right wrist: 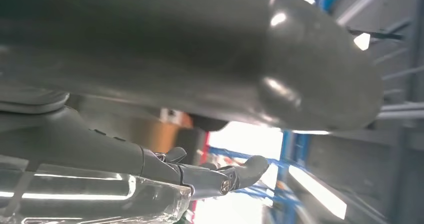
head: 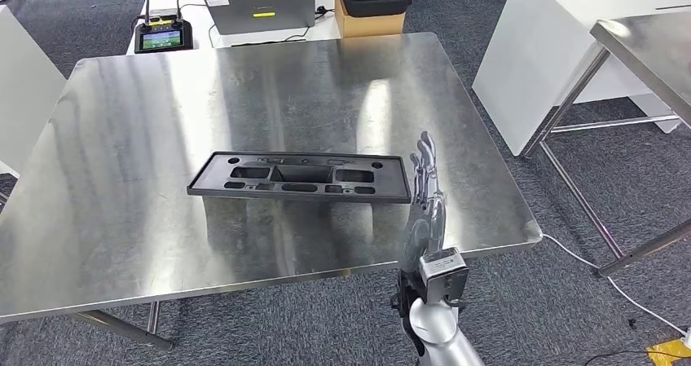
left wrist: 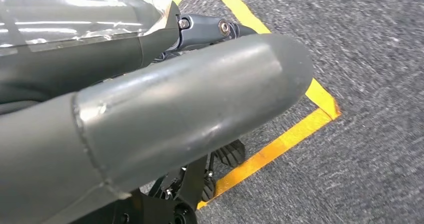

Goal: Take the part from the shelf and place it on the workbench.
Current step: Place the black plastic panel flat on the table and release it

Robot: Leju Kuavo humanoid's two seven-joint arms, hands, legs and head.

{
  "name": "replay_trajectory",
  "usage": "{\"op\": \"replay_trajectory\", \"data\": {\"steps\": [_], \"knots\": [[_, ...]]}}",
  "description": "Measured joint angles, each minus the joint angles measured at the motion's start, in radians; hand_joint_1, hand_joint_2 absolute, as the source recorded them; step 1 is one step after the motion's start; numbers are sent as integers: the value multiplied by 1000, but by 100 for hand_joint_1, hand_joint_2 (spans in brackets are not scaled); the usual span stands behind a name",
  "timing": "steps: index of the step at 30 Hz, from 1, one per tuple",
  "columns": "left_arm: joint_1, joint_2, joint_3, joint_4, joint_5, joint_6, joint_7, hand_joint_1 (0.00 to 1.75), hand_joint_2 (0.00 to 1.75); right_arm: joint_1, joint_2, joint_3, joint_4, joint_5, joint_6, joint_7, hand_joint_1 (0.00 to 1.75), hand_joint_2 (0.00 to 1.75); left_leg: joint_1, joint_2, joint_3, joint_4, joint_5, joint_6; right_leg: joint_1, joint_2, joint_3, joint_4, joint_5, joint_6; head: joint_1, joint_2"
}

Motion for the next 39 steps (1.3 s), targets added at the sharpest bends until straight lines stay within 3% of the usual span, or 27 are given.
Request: {"op": "replay_trajectory", "data": {"steps": [2, 4, 5, 7, 9, 10, 11, 13, 15, 17, 19, 20, 22, 23, 24, 25, 26, 28, 30, 33, 34, 36, 38, 39], "knots": [[0, -2, 7, 0, 2, 1, 5, 0, 0, 24, -3, -11, -1, -7, 15, 9, 0, 0, 0, 0, 2, -2, 6, 7, 1, 0, 3, -3, 4, 6, 0, 0], [-1, -6, 12, 0, 4, -4, 6, 0, 0, 45, -7, -26, -5, -9, 24, 14, 0, 0, 6, 4, 8, -15, 21, 18, 4, -2, -5, 14, -11, 9, 1, 0], [-1, -8, 13, 0, 5, -8, 7, 0, 0, 53, -9, -34, -7, -10, 27, 14, 0, 0, 9, 6, 10, -22, 26, 22, 6, -2, -20, 48, -34, 5, 2, 0], [-1, -10, 15, 0, 6, -16, 10, 0, 0, 68, -14, -50, -9, -11, 33, 15, 0, 0, 11, 9, 8, -25, 31, 26, 7, -3, -71, 174, -101, -7, 4, 0], [0, -11, 16, 0, 6, -28, 11, 0, 0, 85, -19, -65, -10, -10, 39, 15, 0, 0, 11, 11, 4, -24, 32, 25, 6, -3, -108, 283, -142, -5, 5, 0], [0, -11, 16, 0, 6, -35, 12, 0, 0, 91, -20, -73, -12, -8, 42, 15, 0, 0, 11, 11, 3, -23, 33, 24, 6, -4, -98, 282, -139, 2, 5, 0], [0, -12, 16, 0, 6, -40, 12, 0, 0, 95, -22, -80, -14, -6, 45, 15, 0, 0, 12, 11, 2, -22, 33, 23, 5, -5, -66, 239, -122, 11, 5, 0], [-1, -13, 16, 0, 6, -48, 12, 0, 0, 97, -23, -91, -18, -4, 48, 15, 0, 0, 12, 11, 0, -16, 32, 16, 1, -9, 31, 88, -84, 24, 5, 0], [-2, -13, 16, -1, 6, -51, 12, 0, 0, 100, -24, -98, -22, -4, 49, 15, 0, 0, 9, 9, -4, -6, 31, 5, 6, -8, 80, 10, -67, 17, 4, 0], [-2, -13, 16, -1, 6, -52, 12, 0, 0, 103, -25, -102, -25, -4, 49, 15, 0, 0, 8, 7, -10, 1, 33, -7, 10, -3, 73, 10, -64, 3, 2, 0], [-2, -12, 16, -1, 6, -52, 12, 0, 0, 104, -25, -105, -26, -4, 49, 15, 0, 0, 12, 6, -23, 20, 14, -18, 3, -3, 65, 7, -59, -13, 1, 0], [-2, -11, 16, -1, 6, -52, 12, 0, 0, 104, -25, -106, -27, -4, 49, 15, 0, 0, 15, 5, -36, 51, -15, -24, -1, -4, 60, 6, -53, -24, 1, 0], [-2, -10, 16, -1, 5, -54, 12, 0, 0, 104, -25, -107, -28, -4, 51, 13, 0, 0, 22, 5, -80, 167, -100, -36, 1, -7, 45, 6, -42, -40, -1, 0], [-2, -10, 16, -1, 3, -57, 12, 0, 0, 106, -25, -109, -28, -5, 53, 10, 0, 0, 25, 5, -100, 228, -134, -41, 3, -8, 37, 6, -36, -44, -1, 0], [-2, -10, 15, -1, 2, -60, 12, 0, 0, 107, -25, -111, -28, -5, 55, 7, 0, 0, 28, 5, -109, 267, -148, -44, 5, -8, 28, 7, -30, -45, -1, 0], [-2, -10, 15, -1, 0, -63, 12, 0, 0, 109, -25, -114, -27, -5, 57, 3, 0, 0, 30, 5, -102, 273, -143, -46, 6, -9, 21, 7, -24, -44, -1, 0], [-2, -10, 15, -1, 0, -66, 13, 0, 0, 110, -25, -118, -27, -6, 60, -1, 0, 0, 32, 5, -76, 242, -120, -45, 6, -9, 14, 8, -19, -42, -1, 0], [-4, -9, 15, -1, -1, -67, 18, 0, 0, 110, -25, -124, -26, -8, 65, -8, 0, 0, 33, 5, 17, 102, -69, -40, 7, -8, 4, 9, -7, -35, -1, 0], [-7, -9, 15, -1, -3, -66, 23, 0, 0, 108, -25, -129, -25, -7, 70, -13, 0, 0, 28, 3, 81, -2, -47, -32, 9, -9, 0, 8, 5, -22, 0, 0], [-7, -9, 15, -1, -7, -62, 29, 0, 0, 105, -22, -139, -24, -3, 77, -20, 0, 0, 21, 4, 76, -21, -31, -15, 9, -10, -3, 3, 24, 0, 1, 0], [-8, -9, 15, -1, -7, -62, 30, 0, 0, 105, -21, -143, -24, -2, 79, -21, 0, 0, 22, 6, 69, -27, -19, -7, 10, -11, -10, 8, 18, 3, 1, 0], [-9, -9, 14, -1, -9, -62, 30, 0, 0, 105, -21, -152, -22, 0, 84, -22, 0, 0, 25, 12, 47, -37, 8, 10, 13, -11, -38, 68, -43, -6, 2, 0], [-9, -9, 14, -1, -9, -66, 30, 0, 0, 105, -23, -157, -16, 3, 89, -24, 0, 0, 22, 16, 19, -36, 29, 18, 13, -10, -73, 191, -130, -18, 4, 0], [-8, -9, 14, -1, -8, -68, 29, 0, 0, 105, -24, -159, -12, 3, 93, -27, 0, 0, 20, 17, 5, -35, 39, 18, 12, -10, -81, 248, -153, -15, 3, 0]]}}
